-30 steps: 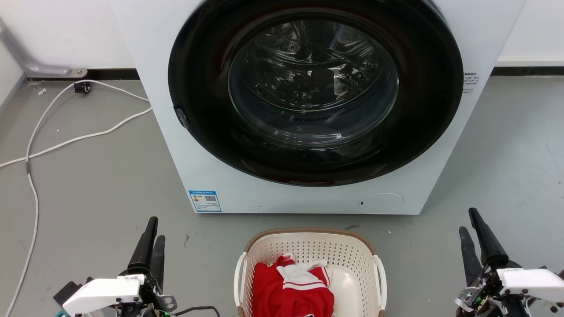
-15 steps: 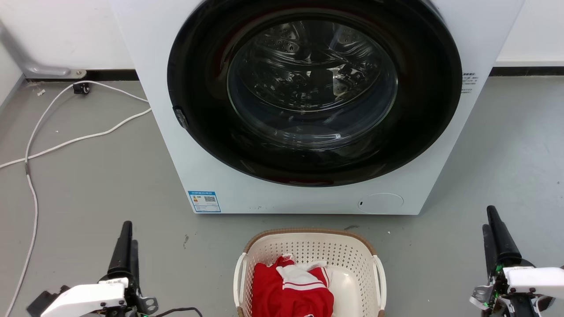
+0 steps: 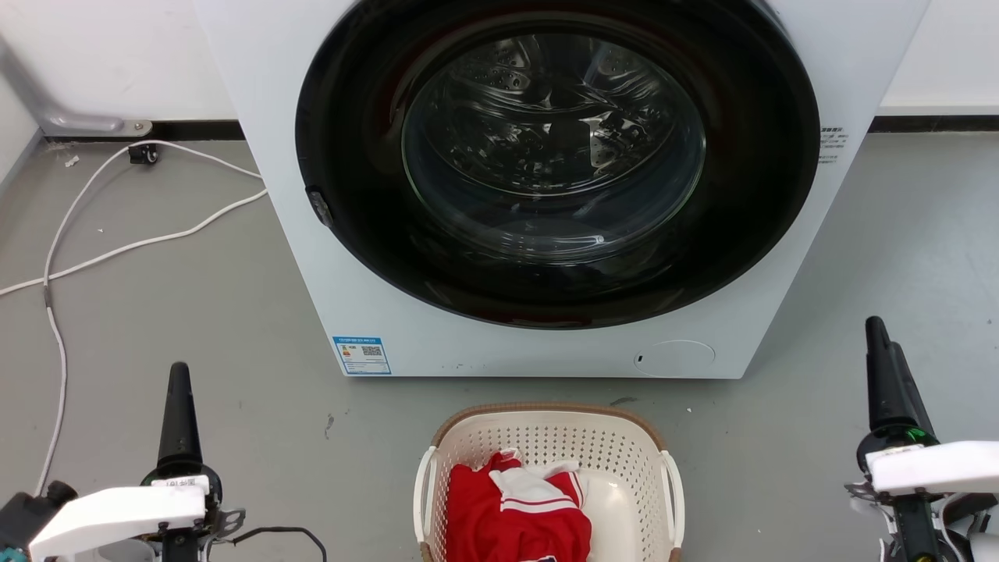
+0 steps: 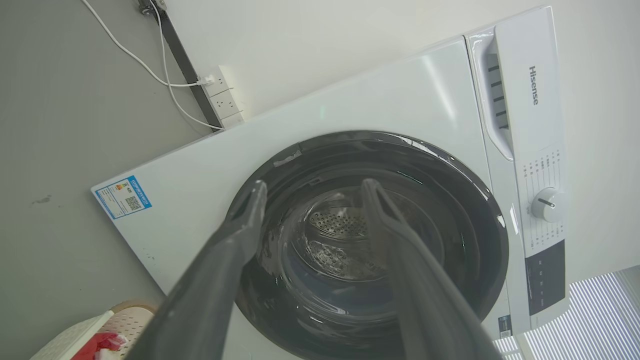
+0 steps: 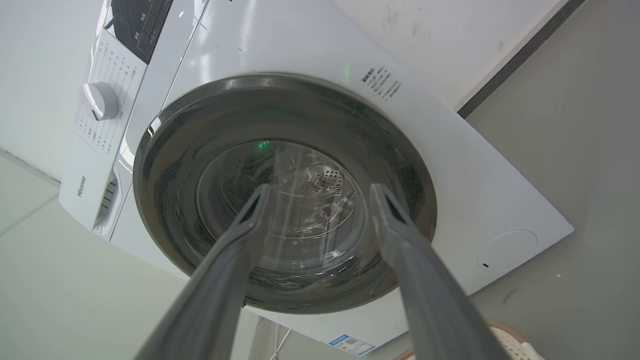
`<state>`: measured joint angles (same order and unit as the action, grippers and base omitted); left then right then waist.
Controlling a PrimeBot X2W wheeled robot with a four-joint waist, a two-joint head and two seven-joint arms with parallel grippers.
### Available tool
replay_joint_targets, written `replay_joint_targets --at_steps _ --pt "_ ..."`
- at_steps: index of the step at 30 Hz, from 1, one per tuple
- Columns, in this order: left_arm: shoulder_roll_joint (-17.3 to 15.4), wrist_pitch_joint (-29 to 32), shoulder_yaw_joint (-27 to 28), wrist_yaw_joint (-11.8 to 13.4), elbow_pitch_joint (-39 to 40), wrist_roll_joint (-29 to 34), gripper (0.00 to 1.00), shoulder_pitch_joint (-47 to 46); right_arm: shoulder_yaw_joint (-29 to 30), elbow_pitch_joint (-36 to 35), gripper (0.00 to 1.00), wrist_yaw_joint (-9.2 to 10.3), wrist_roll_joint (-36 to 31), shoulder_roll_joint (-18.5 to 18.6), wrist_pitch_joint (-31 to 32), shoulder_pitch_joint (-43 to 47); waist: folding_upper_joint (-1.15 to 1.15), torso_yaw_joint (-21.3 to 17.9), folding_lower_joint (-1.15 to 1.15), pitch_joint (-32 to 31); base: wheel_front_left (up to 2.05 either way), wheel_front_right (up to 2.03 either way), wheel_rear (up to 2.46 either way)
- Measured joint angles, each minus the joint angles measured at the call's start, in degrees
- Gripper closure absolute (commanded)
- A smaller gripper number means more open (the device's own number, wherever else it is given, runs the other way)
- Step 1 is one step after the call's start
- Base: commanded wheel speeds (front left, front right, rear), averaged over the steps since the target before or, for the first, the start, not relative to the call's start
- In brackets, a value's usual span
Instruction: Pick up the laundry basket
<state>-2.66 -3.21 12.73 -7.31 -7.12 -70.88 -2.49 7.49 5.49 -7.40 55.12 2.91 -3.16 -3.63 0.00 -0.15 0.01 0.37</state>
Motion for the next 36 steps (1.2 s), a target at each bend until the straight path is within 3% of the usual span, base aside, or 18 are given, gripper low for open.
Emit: replay_joint_targets --at_steps 5,13,28,36 --pt "-0.01 -0.64 -1.44 0.00 3.31 5.71 0.00 0.36 -0.76 -1.86 0.00 0.00 -5.10 -0.03 -0.77 0.02 0.00 -0.06 0.00 0.06 0.00 0.00 0.00" --pt "0.02 -2.23 -4.49 0.26 7.56 18.24 0.00 1.91 -3.18 -5.14 0.00 0.00 -19.22 -0.05 -2.40 0.19 0.00 -0.24 0.00 0.13 0.00 0.00 0.00" --pt "-0.02 -4.65 -11.90 2.55 11.83 40.54 0.00 3.16 -2.01 -4.08 0.00 0.00 -33.83 -0.03 -4.81 1.52 0.00 -0.51 0.00 0.18 0.00 0.00 0.00" --pt "-1.29 -5.67 -15.88 4.42 11.84 47.06 0.00 3.43 -2.01 -3.32 0.00 -0.01 -39.43 -0.03 -5.76 1.55 0.00 -0.70 0.00 0.05 0.00 0.00 0.00"
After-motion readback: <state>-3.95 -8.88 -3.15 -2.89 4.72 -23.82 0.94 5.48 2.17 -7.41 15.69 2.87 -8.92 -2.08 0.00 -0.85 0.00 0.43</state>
